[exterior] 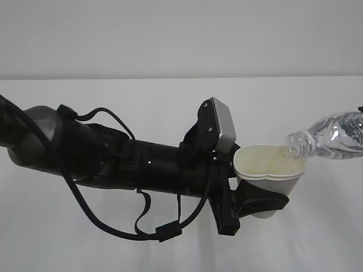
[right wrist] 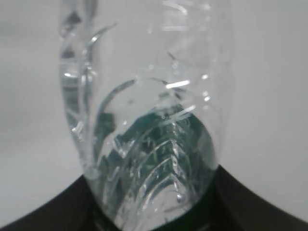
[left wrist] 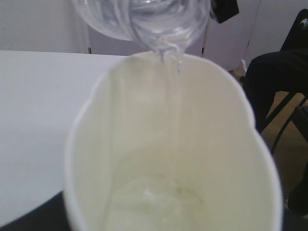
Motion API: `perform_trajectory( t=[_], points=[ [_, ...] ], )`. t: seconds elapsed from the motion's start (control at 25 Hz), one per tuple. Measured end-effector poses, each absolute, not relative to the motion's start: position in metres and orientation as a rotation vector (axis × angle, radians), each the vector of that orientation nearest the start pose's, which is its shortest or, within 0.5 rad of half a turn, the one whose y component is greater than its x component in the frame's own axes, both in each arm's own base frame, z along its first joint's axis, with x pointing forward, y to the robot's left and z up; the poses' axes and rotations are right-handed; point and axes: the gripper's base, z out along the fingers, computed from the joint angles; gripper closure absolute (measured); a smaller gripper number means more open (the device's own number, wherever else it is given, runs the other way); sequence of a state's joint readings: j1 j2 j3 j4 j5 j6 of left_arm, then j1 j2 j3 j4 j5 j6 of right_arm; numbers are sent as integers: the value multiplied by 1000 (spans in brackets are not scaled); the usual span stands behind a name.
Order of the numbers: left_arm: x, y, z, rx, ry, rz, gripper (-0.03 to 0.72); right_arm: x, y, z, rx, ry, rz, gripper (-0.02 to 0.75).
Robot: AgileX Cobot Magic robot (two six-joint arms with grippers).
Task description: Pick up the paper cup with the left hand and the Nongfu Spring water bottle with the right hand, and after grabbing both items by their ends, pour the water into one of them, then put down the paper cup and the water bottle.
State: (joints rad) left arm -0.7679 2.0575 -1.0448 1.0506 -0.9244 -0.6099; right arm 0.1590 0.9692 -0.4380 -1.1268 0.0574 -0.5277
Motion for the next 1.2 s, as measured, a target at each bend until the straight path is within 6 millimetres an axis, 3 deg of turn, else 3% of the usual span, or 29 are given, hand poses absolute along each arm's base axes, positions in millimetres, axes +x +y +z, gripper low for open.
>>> perform_trajectory(
  t=[1.2],
  points=[
    [241,-321,145,1362,1424,-1105,298,187,25,249,-1733,1346,-981,381]
  ],
)
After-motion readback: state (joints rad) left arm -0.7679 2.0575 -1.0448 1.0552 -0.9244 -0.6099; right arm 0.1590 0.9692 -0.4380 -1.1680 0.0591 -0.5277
